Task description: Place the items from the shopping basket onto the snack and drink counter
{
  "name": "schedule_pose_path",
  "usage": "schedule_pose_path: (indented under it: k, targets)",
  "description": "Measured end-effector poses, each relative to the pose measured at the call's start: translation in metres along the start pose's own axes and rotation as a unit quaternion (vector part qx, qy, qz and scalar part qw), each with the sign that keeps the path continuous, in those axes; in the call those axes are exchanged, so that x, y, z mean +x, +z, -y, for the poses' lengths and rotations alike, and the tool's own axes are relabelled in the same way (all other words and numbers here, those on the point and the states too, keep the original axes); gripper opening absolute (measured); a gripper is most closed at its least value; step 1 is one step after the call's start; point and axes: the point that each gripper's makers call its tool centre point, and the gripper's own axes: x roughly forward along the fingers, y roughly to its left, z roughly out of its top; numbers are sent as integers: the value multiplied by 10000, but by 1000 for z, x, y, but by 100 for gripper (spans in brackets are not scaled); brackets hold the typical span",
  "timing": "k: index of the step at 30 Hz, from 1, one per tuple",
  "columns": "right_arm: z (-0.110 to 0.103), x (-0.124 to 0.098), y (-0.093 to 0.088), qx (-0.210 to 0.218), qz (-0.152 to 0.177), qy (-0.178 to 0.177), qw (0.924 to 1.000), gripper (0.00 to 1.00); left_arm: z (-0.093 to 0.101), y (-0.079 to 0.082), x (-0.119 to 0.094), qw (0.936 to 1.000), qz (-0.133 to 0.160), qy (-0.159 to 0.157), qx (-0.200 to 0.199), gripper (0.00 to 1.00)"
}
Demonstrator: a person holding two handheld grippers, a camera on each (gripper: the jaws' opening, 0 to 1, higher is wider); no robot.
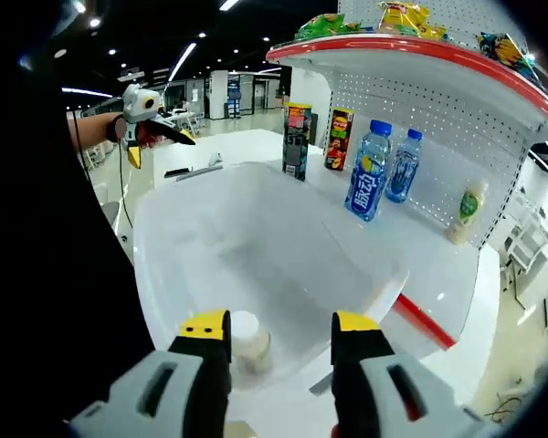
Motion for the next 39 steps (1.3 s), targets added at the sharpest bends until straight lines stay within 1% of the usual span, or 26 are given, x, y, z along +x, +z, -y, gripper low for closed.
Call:
schedule_pose_path:
  k: [4, 6, 9, 12, 18, 20, 22, 24, 26, 28, 32, 36, 39]
  targets:
    - [-8, 1, -4, 117, 48, 61, 9999, 41, 2, -3, 0, 10000, -3, -24, -97, 94]
    - [-16, 7, -7, 47, -35, 191, 9998, 42, 1, -3, 2, 9998, 9, 3, -175, 93]
    - [-26, 20, -14, -169, -258, 267, 9992, 42, 4, -6, 3, 9998, -27, -38, -194, 93]
    - [-36, 32, -16, -249, -318, 389, 9984, 42, 5, -7, 3, 9997, -39, -42, -222, 93]
    - [-45, 57, -26, -366, -473, 443, 9972, 40, 7, -10, 4, 9996, -72, -31, -285, 93]
    - [-46, 66, -30, -389, -548, 464, 9967, 39, 8, -11, 4, 9995, -89, -28, -290, 93]
    - [-41, 72, -37, -481, -665, 434, 9957, 39, 9, -11, 3, 9995, -93, -21, -300, 93]
    - [-43, 78, -38, -574, -744, 465, 9945, 38, 10, -12, 2, 9995, -106, -5, -298, 93]
    - [-44, 82, -39, -621, -786, 524, 9936, 38, 11, -12, 0, 9995, -108, 3, -299, 93]
    - [-44, 85, -42, -704, -895, 539, 9920, 38, 11, -13, -1, 9995, -109, 21, -309, 93]
    - [-44, 91, -45, -776, -1026, 583, 9900, 34, 11, -15, -2, 9993, -121, 55, -351, 93]
    - [-39, 100, -51, -933, -1137, 589, 9874, 34, 12, -19, -2, 9991, -148, 64, -384, 93]
    - [-36, 105, -57, -971, -1247, 599, 9856, 32, 12, -21, -3, 9990, -161, 77, -415, 93]
